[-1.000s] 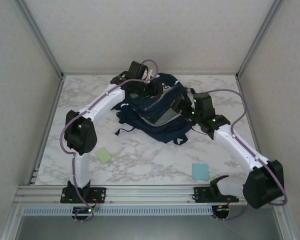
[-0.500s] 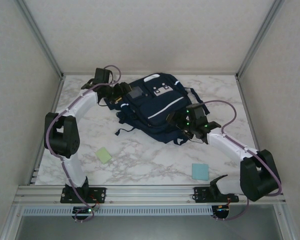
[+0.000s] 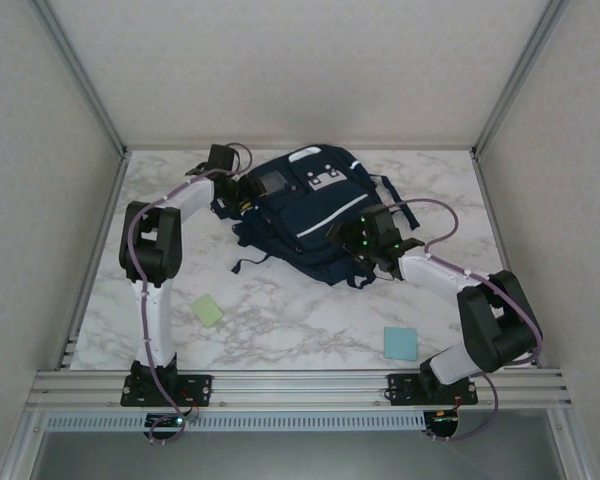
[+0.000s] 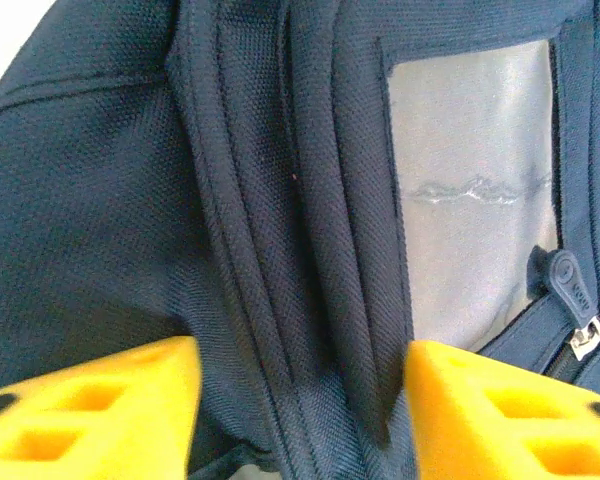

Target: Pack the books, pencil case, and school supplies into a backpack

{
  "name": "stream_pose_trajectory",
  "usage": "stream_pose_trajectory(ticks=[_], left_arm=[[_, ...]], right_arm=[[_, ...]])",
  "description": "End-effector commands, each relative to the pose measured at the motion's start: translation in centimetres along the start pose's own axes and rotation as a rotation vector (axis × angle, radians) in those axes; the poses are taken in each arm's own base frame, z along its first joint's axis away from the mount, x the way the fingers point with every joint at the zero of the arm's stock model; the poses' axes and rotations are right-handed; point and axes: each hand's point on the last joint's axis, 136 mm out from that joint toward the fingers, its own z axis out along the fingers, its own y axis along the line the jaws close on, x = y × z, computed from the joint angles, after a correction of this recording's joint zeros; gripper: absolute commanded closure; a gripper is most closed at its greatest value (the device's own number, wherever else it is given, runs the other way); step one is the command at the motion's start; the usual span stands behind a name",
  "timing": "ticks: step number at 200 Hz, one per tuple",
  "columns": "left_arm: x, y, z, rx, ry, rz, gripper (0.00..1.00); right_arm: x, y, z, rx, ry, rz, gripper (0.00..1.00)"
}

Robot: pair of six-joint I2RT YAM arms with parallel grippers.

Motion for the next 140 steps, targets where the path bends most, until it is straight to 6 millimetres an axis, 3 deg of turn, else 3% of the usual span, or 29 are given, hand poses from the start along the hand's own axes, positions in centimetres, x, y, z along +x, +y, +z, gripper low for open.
stream_pose_trajectory(ticks=[1, 22, 46, 70, 105, 140], left_arm=[[3.9, 2.1, 1.5, -0.068, 0.086, -0.011, 0.49], [7.2, 2.1, 1.4, -0.046, 0.128, -0.025, 0.44], [11.1, 0.8, 0.8, -0.005, 0.170, -0.026, 0.35], [13.5, -0.8, -0.4, 0.027, 0.181, -0.016, 0.32], [13.1, -3.1, -2.8, 0.086, 0.130, -0.023, 0.29], [10.1, -3.8, -5.6, 0.088, 0.018, -0.011, 0.26]], right_arm=[[-4.3, -1.0, 0.2, 0.072, -0.119, 0.013, 0.17], [-7.1, -1.8, 0.2, 0.118, -0.153, 0.018, 0.17], [-10.1, -1.9, -0.1, 0.187, -0.183, -0.016, 0.15], [-11.2, -1.5, -1.0, 0.244, -0.175, -0.072, 0.12], [-11.1, -1.1, -4.1, 0.299, -0.159, -0.149, 0.11], [-9.5, -0.7, -8.3, 0.442, -0.167, -0.298, 0.09]])
